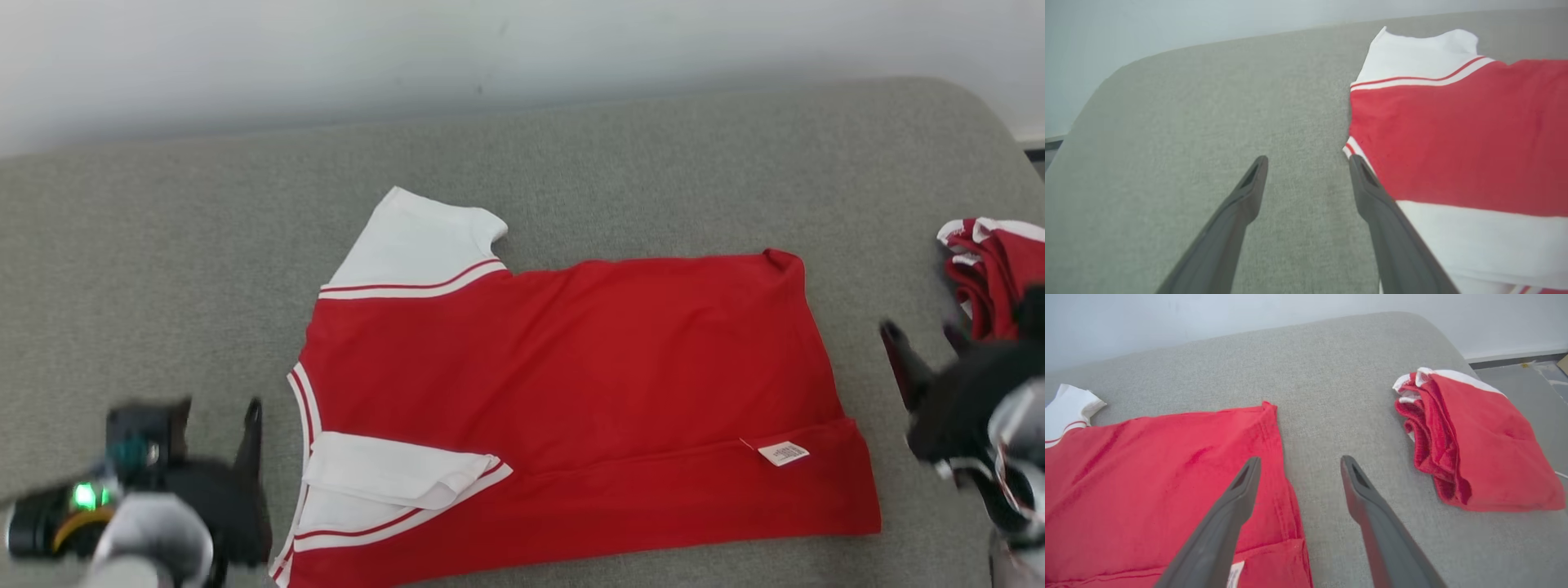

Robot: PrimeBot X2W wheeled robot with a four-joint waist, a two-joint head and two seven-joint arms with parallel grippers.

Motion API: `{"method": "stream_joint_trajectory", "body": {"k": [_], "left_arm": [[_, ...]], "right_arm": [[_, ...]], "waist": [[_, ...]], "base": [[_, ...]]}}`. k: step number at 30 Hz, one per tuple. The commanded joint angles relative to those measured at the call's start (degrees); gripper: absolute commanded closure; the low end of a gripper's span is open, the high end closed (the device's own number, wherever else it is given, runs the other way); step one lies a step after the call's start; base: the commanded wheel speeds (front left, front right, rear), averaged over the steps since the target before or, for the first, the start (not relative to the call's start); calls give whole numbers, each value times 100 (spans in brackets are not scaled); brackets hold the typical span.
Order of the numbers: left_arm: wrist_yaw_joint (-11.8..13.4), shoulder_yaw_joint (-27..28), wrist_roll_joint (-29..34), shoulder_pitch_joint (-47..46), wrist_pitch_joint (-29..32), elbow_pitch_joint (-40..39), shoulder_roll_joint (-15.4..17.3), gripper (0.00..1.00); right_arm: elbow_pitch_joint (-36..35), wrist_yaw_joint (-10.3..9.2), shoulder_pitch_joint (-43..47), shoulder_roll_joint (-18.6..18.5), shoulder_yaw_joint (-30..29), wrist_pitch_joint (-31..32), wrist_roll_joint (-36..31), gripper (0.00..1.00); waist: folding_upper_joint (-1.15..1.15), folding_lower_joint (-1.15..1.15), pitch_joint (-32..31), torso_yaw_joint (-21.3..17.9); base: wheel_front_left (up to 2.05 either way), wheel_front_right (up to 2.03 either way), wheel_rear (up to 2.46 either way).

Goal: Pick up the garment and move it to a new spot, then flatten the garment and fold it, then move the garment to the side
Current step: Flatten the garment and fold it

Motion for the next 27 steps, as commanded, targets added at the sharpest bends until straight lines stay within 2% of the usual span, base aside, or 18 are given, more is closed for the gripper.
{"method": "stream_joint_trajectory", "body": {"k": [1,7,11,18,27], "left_arm": [[-158,-51,-65,-413,111,37,37,0],[-682,-248,-109,-1806,390,508,-118,0],[-908,-380,-51,-2676,369,1025,-327,0],[-939,-551,70,-3725,87,2072,-826,0],[-985,-649,219,-4441,-45,3066,-925,0]], "right_arm": [[120,-14,-359,-86,187,105,56,0],[859,-14,-1681,-174,802,317,161,0],[1428,-14,-2438,-130,959,283,184,0],[2102,-14,-3147,-95,1186,-61,234,0],[2424,-14,-3393,-126,1587,-331,452,0]], "waist": [[0,0,252,-103],[0,0,800,-286],[0,0,1168,-402],[0,0,1534,-563],[0,0,1715,-771]], "base": [[0,0,0],[0,0,0],[0,0,0],[0,0,0],[0,0,0]]}}
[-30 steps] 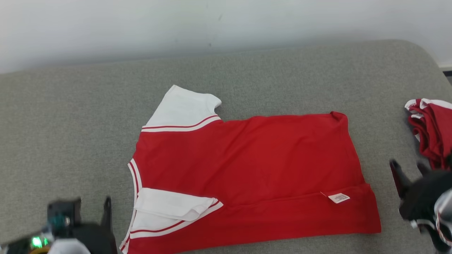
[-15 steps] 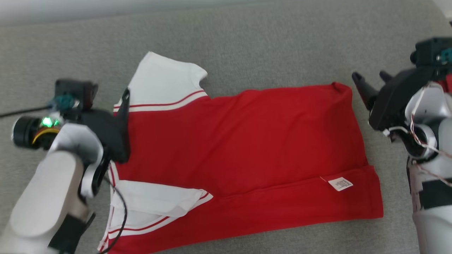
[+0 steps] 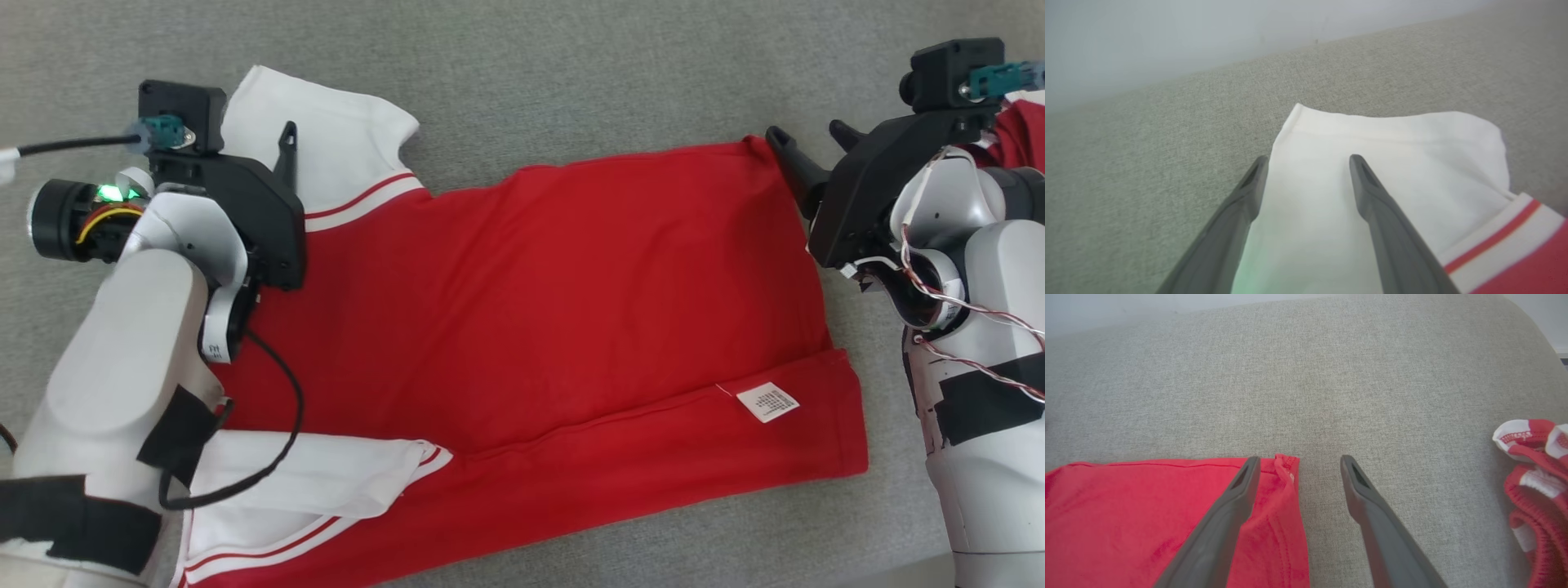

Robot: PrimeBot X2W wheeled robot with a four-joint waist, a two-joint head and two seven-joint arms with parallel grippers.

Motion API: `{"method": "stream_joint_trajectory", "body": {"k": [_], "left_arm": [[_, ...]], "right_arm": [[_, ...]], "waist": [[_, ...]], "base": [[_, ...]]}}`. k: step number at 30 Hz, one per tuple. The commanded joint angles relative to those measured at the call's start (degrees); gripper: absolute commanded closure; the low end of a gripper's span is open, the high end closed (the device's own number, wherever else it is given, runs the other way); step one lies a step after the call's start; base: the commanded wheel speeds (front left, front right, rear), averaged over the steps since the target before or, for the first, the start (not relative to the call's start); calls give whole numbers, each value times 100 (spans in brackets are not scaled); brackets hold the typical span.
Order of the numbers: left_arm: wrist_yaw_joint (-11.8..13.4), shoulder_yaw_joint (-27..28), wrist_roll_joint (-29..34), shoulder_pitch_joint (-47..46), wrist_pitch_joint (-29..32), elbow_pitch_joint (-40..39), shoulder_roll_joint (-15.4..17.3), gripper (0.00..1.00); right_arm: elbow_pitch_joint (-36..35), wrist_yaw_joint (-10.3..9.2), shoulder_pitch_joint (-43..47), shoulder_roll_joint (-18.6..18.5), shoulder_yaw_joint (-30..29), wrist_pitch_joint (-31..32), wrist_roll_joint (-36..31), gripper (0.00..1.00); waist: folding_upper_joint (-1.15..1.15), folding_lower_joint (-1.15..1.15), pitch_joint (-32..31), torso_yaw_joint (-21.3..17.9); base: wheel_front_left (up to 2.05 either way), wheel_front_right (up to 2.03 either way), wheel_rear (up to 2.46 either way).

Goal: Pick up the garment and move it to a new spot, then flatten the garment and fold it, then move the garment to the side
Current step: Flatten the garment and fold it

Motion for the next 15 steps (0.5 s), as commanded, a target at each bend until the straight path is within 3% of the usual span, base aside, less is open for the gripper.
{"method": "stream_joint_trajectory", "body": {"k": [1,8,13,14,15], "left_arm": [[42,9,37,-97,28,90,12,0],[276,-12,238,-484,176,655,227,0],[262,-66,162,-565,462,904,249,0],[221,-53,86,-560,595,965,231,1],[161,-56,56,-549,719,1008,207,16]], "right_arm": [[21,-14,-63,-22,51,-24,62,0],[44,-14,-205,-1,398,-118,220,0],[-6,-14,-295,-46,642,-115,379,0],[-23,-14,-327,-59,668,-94,419,0],[-35,-14,-359,-75,689,-71,446,0]], "waist": [[-1,-1,68,-94],[-1,-1,226,-283],[-1,-1,325,-351],[-1,-1,354,-355],[-1,-1,381,-356]], "base": [[0,0,0],[0,0,0],[0,0,0],[0,0,0],[0,0,0]]}}
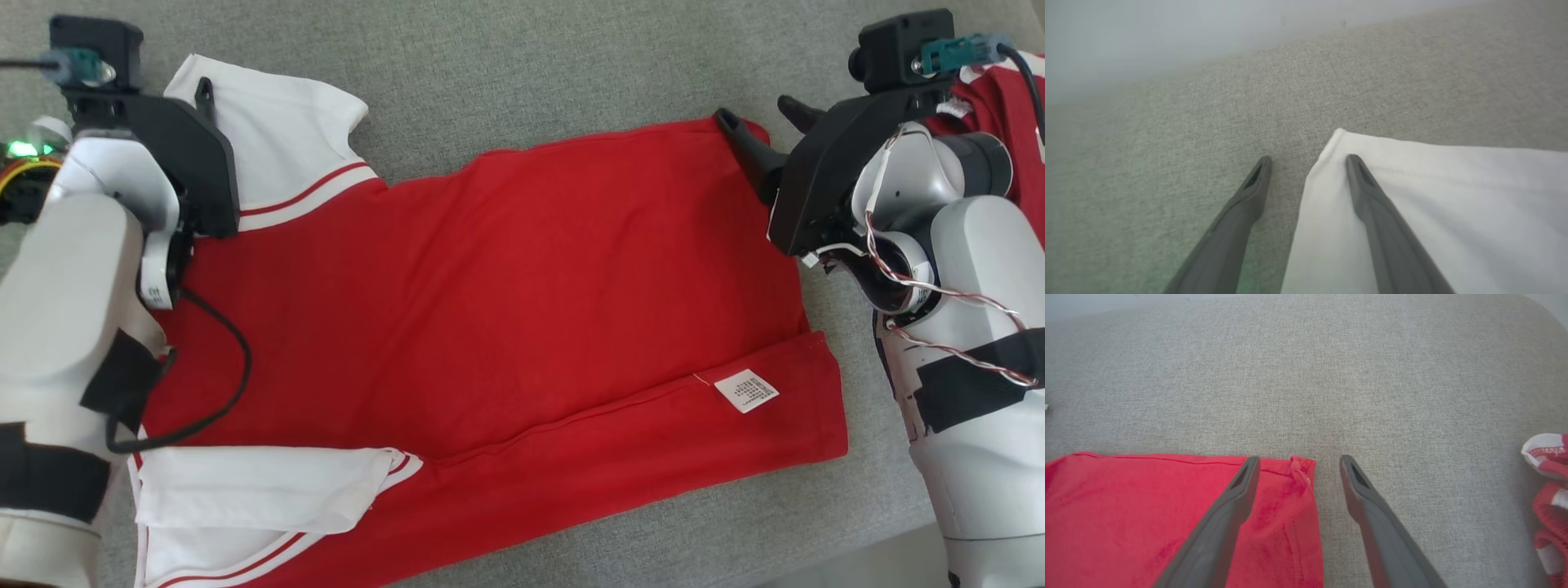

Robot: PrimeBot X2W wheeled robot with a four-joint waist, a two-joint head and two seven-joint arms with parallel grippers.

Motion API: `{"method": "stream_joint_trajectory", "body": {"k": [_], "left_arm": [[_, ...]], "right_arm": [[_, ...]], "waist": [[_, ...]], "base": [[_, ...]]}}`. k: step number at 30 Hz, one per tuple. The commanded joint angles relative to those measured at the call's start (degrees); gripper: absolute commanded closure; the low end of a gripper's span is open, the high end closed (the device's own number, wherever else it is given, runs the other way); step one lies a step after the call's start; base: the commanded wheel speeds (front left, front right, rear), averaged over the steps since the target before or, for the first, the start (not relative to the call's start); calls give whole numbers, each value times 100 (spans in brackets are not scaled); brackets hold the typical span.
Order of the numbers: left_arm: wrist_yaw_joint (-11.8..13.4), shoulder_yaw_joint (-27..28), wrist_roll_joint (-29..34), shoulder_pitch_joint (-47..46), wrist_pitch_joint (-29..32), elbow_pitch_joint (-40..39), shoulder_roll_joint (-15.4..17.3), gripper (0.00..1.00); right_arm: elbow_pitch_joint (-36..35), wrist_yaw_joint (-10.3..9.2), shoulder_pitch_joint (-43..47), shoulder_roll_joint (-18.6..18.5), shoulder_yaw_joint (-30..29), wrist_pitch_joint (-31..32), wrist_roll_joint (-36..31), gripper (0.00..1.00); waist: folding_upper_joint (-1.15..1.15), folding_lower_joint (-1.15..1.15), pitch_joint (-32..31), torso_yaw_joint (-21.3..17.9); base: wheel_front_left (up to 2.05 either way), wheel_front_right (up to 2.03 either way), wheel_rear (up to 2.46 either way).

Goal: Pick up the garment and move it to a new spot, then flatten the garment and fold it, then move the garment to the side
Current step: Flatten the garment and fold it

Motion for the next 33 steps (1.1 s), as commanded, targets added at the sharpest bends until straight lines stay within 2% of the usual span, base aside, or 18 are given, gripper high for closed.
{"method": "stream_joint_trajectory", "body": {"k": [1,2,4,5,6,9,19,27,30,31,32,33], "left_arm": [[-73,-41,-78,175,267,194,-41,35],[-128,-43,-137,178,408,215,-52,50],[-214,-61,-233,190,710,235,-13,71],[-256,-93,-243,187,830,217,19,96],[-295,-105,-281,181,943,194,46,100],[-334,-128,-299,160,1124,61,110,100],[-213,-148,-310,183,1195,-376,222,100],[-169,-186,-308,206,1221,-548,249,100],[-140,-197,-305,223,1230,-607,276,100],[-120,-203,-302,226,1232,-651,293,100],[-120,-203,-302,226,1232,-651,293,100],[-100,-206,-292,222,1216,-678,301,100]], "right_arm": [[-26,-14,-89,-56,20,29,59,0],[-27,-14,-113,-74,35,93,59,0],[-38,-14,-182,-117,46,220,63,0],[-41,-14,-221,-146,36,288,41,0],[-51,-14,-260,-169,20,349,10,0],[-58,-14,-324,-166,2,627,-22,0],[46,-14,-593,-312,154,1446,-462,0],[169,-14,-667,-350,250,1668,-576,0],[179,-14,-614,-305,276,1693,-526,3],[183,-14,-581,-334,289,1708,-503,37],[183,-14,-581,-334,289,1708,-503,37],[186,-14,-568,-338,296,1696,-497,56]], "waist": [[0,1,72,-15],[0,1,95,-12],[0,1,130,-5],[0,1,144,1],[0,1,162,8],[0,1,192,37],[0,1,262,106],[0,1,272,153],[0,1,281,168],[0,1,298,178],[0,1,298,178],[0,1,308,181]], "base": [[0,0,0],[0,0,0],[0,0,0],[0,0,0],[0,0,0],[0,0,0],[0,0,0],[0,0,0],[0,0,0],[0,0,0],[0,0,0],[0,0,0]]}}
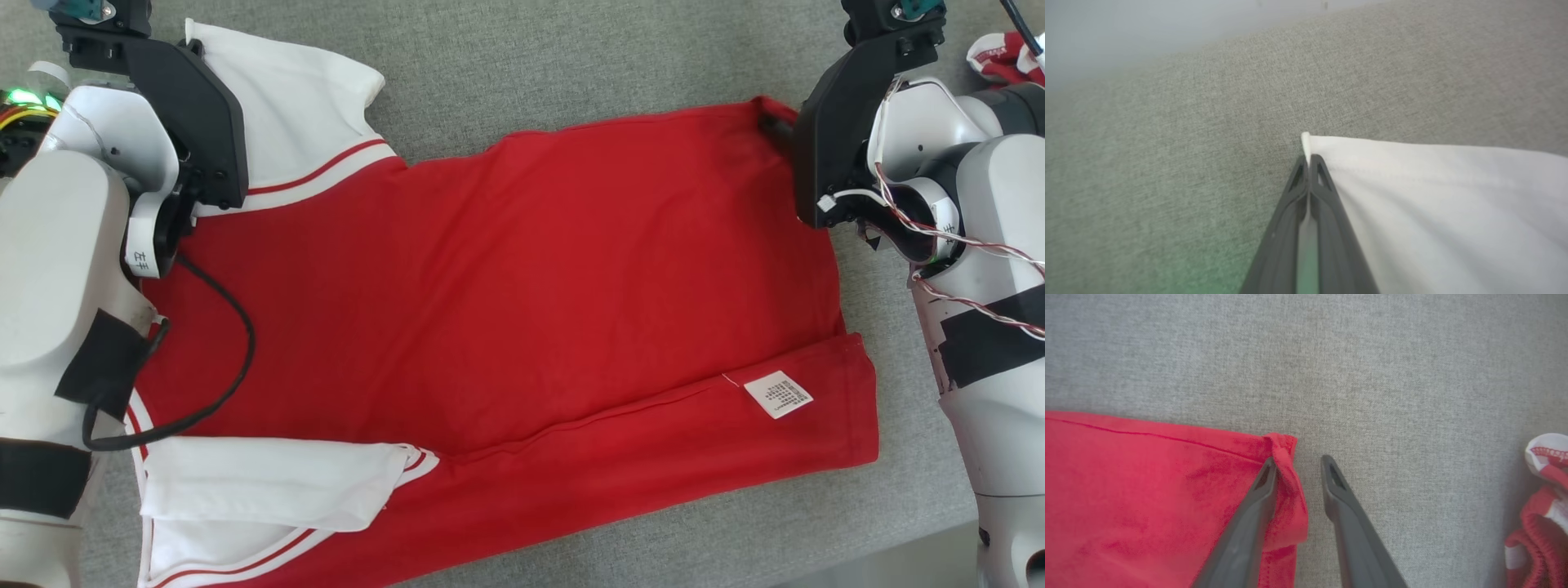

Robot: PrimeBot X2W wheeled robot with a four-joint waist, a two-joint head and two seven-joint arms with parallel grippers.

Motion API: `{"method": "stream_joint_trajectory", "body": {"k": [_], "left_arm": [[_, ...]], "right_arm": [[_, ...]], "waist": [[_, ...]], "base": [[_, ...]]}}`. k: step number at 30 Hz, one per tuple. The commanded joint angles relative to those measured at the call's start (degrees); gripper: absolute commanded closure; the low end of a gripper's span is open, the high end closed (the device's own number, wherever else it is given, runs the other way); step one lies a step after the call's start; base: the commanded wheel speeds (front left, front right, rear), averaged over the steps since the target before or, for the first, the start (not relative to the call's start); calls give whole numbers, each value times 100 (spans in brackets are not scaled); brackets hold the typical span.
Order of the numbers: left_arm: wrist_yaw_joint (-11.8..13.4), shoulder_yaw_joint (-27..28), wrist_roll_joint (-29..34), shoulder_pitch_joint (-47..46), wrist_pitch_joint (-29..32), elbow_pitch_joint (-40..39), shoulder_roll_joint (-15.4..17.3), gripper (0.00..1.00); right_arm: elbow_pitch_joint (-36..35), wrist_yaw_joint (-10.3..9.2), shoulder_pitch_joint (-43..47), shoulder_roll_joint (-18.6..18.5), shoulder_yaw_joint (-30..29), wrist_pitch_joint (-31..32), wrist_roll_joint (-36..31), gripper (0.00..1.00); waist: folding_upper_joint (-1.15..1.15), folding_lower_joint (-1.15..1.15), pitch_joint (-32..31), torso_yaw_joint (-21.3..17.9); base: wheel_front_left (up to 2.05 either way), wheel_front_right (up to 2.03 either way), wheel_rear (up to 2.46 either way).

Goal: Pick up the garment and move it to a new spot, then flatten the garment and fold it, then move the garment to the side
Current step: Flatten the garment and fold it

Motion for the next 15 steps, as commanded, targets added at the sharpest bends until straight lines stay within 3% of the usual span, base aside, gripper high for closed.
{"method": "stream_joint_trajectory", "body": {"k": [1,2,9,15], "left_arm": [[62,-59,37,356,106,177,101,100],[68,-62,64,350,70,150,114,100],[207,-34,232,263,-551,-5,229,100],[153,86,123,328,-1066,-73,264,100]], "right_arm": [[14,-14,69,-19,5,-16,20,83],[21,-14,68,-41,-18,-62,11,100],[184,-15,129,64,-575,-566,68,100],[369,-14,277,257,-1055,-779,326,100]], "waist": [[0,-1,11,4],[0,-1,22,7],[0,-1,0,23],[0,-1,-147,44]], "base": [[0,0,0],[0,0,0],[0,0,0],[0,0,0]]}}
